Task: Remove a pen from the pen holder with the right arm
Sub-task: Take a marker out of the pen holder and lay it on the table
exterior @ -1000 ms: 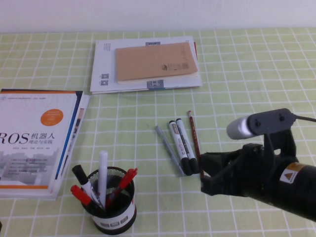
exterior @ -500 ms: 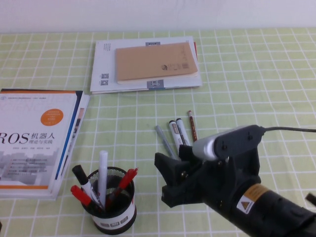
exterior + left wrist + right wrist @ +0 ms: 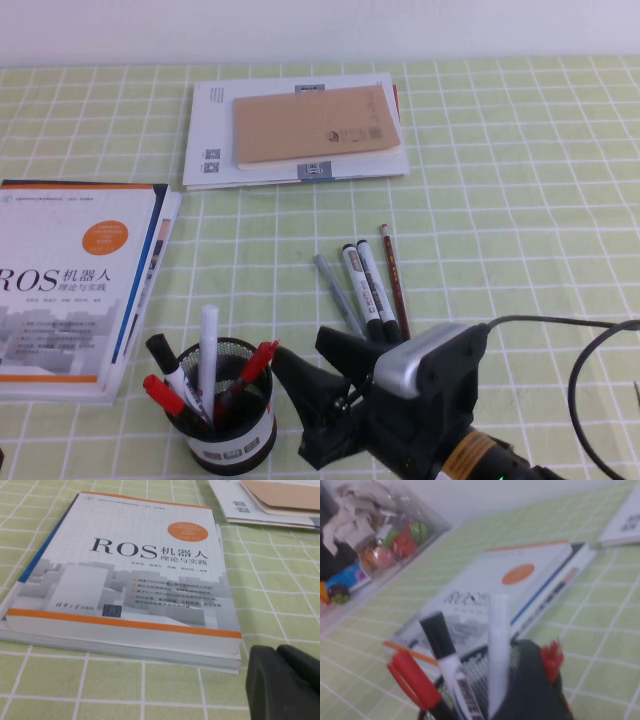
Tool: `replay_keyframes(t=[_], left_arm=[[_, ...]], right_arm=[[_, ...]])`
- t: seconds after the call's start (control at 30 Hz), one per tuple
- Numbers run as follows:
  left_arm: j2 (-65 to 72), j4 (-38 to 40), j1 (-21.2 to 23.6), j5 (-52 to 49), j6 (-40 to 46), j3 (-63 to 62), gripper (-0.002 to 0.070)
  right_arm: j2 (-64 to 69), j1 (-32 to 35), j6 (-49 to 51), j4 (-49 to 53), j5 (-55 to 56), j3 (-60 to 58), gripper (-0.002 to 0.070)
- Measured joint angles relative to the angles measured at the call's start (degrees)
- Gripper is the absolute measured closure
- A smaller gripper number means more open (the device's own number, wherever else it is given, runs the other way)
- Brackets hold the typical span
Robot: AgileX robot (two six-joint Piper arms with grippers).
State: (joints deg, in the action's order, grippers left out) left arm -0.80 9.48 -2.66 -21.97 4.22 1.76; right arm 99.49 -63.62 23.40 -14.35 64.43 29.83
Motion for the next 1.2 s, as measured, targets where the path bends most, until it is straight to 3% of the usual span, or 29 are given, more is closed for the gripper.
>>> replay_keyframes(t=[0.37, 1.2], left_arm=[[0.00, 0.00, 0.00, 0.00, 0.00, 0.00, 0.0683], [0.00, 0.00, 0.00, 0.00, 0.00, 0.00, 0.0683]], right_arm=[[2.01, 0.00, 1.19, 3.67, 0.35, 0.00, 0.0284], [7.11, 0.00, 1.01, 1.58, 0.45, 6.78, 0.0283]])
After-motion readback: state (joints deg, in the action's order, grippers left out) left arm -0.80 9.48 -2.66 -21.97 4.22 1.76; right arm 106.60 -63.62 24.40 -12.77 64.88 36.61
